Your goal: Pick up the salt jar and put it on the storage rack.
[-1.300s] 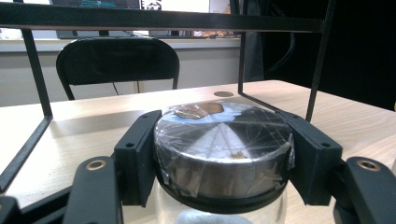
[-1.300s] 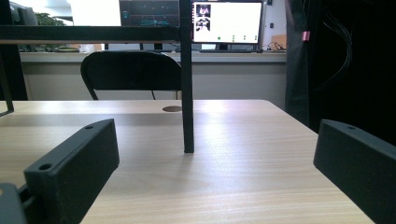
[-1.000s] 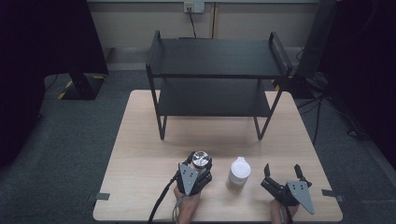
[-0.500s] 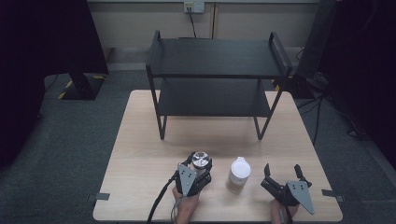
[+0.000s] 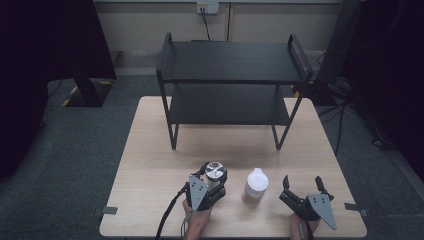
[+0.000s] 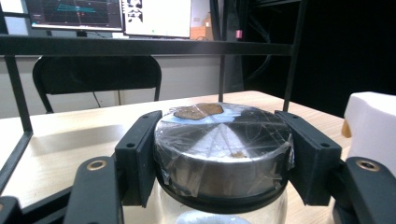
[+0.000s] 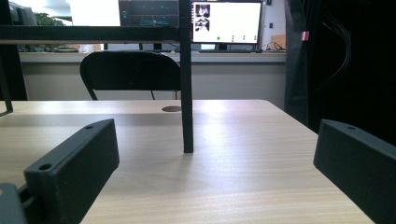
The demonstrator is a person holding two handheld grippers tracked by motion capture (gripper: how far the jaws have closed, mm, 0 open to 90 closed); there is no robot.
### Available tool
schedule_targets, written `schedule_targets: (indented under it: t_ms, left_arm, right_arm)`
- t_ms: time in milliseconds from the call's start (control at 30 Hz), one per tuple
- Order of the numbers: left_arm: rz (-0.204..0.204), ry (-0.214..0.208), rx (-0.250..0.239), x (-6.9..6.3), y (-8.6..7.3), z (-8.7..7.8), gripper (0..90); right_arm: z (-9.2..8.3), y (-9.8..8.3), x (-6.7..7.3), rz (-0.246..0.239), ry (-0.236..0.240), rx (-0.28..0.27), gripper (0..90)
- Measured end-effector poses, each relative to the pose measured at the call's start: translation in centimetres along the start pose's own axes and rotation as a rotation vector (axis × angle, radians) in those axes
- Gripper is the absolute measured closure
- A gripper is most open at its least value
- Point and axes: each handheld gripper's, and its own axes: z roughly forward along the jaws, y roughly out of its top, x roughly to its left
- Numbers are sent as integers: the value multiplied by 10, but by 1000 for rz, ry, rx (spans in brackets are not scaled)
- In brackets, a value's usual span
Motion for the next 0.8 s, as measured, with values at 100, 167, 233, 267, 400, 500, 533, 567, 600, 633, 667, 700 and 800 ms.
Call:
schedule_targets:
  t_ms: [100, 167, 233, 267, 400, 500, 533, 567, 600, 633, 667, 700, 800]
  left_arm:
    - [-18, -16, -9, 4, 2, 0, 354]
    - [-24, -33, -10, 8, 4, -1, 355]
    - [-9, -43, -11, 10, 8, -1, 355]
    - [-5, -49, -14, 11, 9, -1, 354]
    - [3, -67, -19, 16, 15, -1, 355]
    - [9, -79, -23, 19, 18, -2, 354]
    - [17, -85, -21, 21, 20, -2, 355]
    - [25, -96, -18, 22, 22, -2, 354]
    - [33, -101, -18, 23, 23, -2, 355]
    - [36, -104, -20, 24, 25, -2, 354]
    - [32, -110, -22, 26, 27, -2, 354]
    - [21, -116, -33, 28, 27, -2, 354]
    - [23, -131, -44, 32, 34, -3, 354]
  right_arm:
    - [0, 0, 0, 0, 0, 0, 0]
    - [0, 0, 0, 0, -1, 0, 0]
    - [0, 0, 0, 0, -1, 0, 0]
    - [0, 0, 0, 0, -1, 0, 0]
    - [0, 0, 0, 0, -2, 0, 0]
    - [0, 0, 0, 0, -2, 0, 0]
    - [0, 0, 0, 0, -2, 0, 0]
    - [0, 0, 0, 0, -2, 0, 0]
    - [0, 0, 0, 0, -2, 0, 0]
    - [0, 0, 0, 0, -2, 0, 0]
    - [0, 0, 0, 0, -2, 0, 0]
    - [0, 0, 0, 0, -2, 0, 0]
    - [0, 0, 1, -1, -5, 0, 0]
